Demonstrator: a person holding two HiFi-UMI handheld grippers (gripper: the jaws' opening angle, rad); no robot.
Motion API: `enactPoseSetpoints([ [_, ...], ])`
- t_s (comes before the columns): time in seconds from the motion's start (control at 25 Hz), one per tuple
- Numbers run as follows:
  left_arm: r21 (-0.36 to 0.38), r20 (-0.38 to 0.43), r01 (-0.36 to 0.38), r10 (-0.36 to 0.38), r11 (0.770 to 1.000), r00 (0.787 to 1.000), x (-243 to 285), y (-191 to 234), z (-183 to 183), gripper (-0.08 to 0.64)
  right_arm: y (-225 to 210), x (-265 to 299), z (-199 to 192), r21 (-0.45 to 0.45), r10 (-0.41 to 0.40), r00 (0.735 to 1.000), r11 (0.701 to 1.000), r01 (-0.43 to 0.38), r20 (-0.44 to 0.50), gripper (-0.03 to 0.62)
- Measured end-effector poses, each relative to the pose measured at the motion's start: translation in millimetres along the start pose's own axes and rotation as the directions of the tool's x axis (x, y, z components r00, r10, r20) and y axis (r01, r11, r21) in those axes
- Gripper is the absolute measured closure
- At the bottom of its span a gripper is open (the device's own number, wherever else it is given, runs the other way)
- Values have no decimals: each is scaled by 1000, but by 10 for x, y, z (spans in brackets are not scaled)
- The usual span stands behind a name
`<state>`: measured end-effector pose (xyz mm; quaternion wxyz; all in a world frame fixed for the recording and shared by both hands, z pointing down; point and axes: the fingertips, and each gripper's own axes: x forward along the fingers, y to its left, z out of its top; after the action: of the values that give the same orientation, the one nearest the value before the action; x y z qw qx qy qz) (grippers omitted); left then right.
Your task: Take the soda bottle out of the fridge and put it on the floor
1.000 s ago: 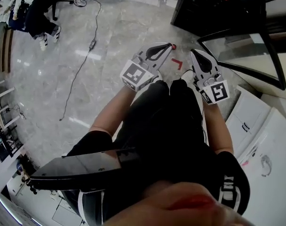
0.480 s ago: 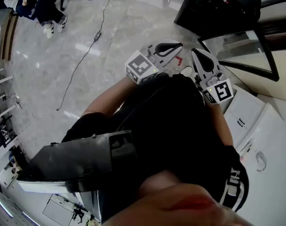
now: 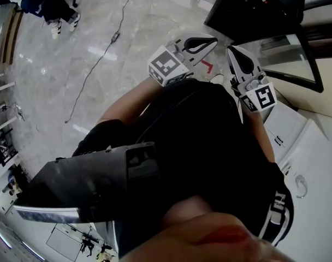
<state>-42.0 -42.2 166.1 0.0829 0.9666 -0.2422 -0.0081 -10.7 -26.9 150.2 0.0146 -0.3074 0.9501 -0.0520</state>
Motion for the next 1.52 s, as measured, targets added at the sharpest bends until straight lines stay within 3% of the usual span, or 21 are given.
enactPoseSetpoints([
  [0.28, 24, -17, -8, 8, 1000, 1000, 8, 48, -56, 559, -58, -3, -79, 32, -15, 1000, 999, 15, -17, 578],
  [0.92, -35, -54, -36, 34, 999, 998, -6, 123, -358, 560, -172, 42, -287, 99, -39, 996, 994, 46, -75, 580],
  [1.36, -26, -70, -26, 25, 999, 997, -149, 167, -319, 559, -56, 81, -328, 94, -51, 997, 994, 57, -65, 580],
  [1.52, -6, -66, -17, 17, 1000, 998, -108, 122, -234, 559, -43, 78, -299, 52, -37, 997, 998, 41, -63, 580],
])
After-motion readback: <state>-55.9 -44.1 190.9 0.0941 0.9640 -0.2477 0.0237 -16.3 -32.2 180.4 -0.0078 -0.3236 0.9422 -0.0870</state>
